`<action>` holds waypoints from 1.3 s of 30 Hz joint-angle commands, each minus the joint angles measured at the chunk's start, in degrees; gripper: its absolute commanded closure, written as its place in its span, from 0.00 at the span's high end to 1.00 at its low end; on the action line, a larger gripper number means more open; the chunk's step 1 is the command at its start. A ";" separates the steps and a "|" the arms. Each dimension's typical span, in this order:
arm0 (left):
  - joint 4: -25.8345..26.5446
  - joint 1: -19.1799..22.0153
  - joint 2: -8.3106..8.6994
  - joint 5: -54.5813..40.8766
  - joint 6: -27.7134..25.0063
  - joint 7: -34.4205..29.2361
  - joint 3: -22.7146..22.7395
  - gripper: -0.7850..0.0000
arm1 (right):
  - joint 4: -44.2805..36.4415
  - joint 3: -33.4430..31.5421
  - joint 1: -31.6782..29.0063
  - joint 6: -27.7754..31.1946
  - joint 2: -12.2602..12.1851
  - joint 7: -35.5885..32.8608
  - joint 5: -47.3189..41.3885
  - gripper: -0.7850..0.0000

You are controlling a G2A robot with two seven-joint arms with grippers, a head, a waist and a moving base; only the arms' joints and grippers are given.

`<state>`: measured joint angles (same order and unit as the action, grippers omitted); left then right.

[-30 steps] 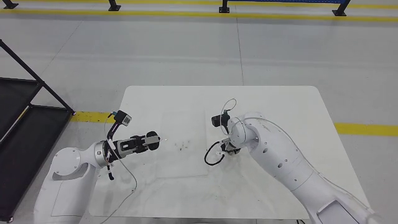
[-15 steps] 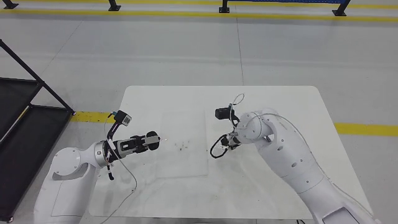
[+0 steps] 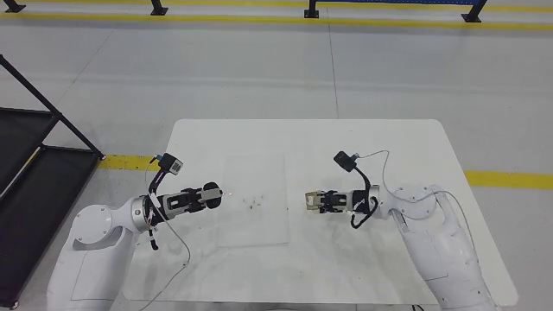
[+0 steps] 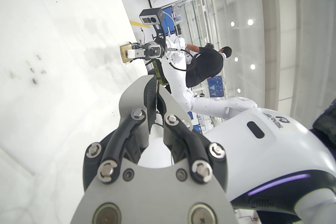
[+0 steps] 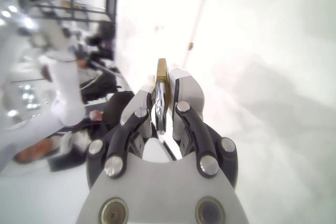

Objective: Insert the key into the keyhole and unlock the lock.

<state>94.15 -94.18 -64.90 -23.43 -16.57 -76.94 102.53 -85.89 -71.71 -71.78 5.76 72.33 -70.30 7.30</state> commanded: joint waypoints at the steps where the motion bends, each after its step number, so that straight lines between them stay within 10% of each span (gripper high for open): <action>1: 0.00 0.00 0.00 0.00 0.00 0.00 0.00 0.00 | -0.22 -0.88 -1.29 1.60 -0.13 0.51 -4.23 0.00; 16: 0.00 0.00 0.00 0.00 0.00 0.00 0.00 0.00 | -13.60 -6.32 -11.45 2.40 -1.99 2.58 -14.35 0.00; 39: 0.00 0.00 0.00 0.00 0.00 0.00 0.00 0.00 | -12.30 -4.92 -11.58 2.20 -1.88 4.73 -20.89 0.00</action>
<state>94.15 -94.18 -64.90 -23.43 -16.57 -76.94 102.53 -98.56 -76.73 -83.56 7.78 70.48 -65.37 -12.69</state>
